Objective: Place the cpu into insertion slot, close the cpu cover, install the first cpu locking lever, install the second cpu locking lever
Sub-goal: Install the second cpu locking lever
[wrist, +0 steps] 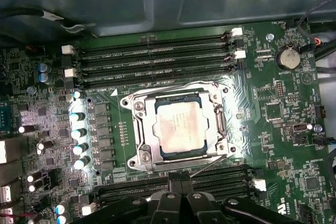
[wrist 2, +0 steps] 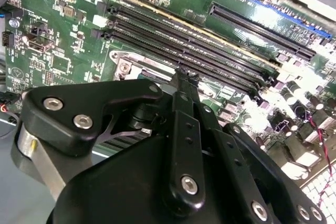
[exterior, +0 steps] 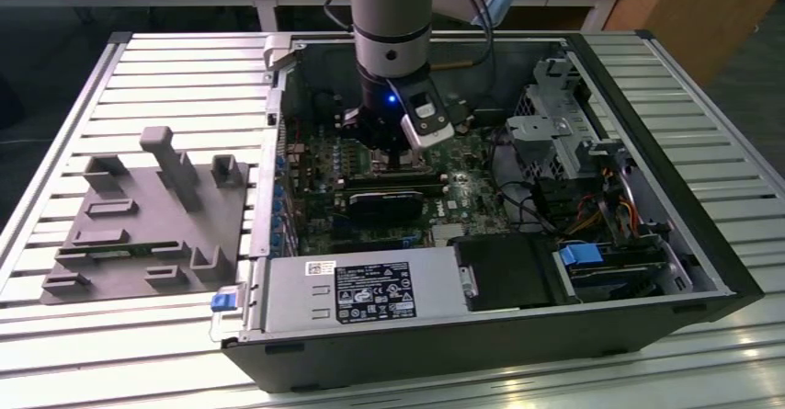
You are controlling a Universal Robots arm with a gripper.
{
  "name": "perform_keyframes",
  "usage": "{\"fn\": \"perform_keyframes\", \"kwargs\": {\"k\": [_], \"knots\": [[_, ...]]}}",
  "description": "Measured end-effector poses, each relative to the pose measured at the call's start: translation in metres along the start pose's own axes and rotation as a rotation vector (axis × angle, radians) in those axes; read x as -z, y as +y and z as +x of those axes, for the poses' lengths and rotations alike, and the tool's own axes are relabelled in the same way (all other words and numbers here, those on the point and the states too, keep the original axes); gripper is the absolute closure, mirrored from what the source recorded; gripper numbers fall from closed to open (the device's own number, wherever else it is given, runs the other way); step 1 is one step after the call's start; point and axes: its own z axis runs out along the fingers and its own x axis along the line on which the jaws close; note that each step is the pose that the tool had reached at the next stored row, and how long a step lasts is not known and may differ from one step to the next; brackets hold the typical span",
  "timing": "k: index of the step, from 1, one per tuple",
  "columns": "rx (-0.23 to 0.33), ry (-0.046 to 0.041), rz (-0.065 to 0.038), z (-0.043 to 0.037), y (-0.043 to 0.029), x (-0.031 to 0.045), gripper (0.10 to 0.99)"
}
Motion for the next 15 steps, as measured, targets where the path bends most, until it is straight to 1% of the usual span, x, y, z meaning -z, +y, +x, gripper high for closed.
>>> {"fn": "perform_keyframes", "kwargs": {"k": [1, 2, 9, 15], "knots": [[0.0, 0.0005, -0.003, 0.0002, -0.0007, -0.0002, 0.984], [0.0, 0.0007, -0.005, 0.0003, -0.0012, -0.0003, 0.984], [0.001, 0.001, -0.006, 0.0014, -0.0018, -0.001, 0.984], [0.0, 0.0024, -0.015, 0.0041, -0.0047, -0.0023, 0.984]]}}
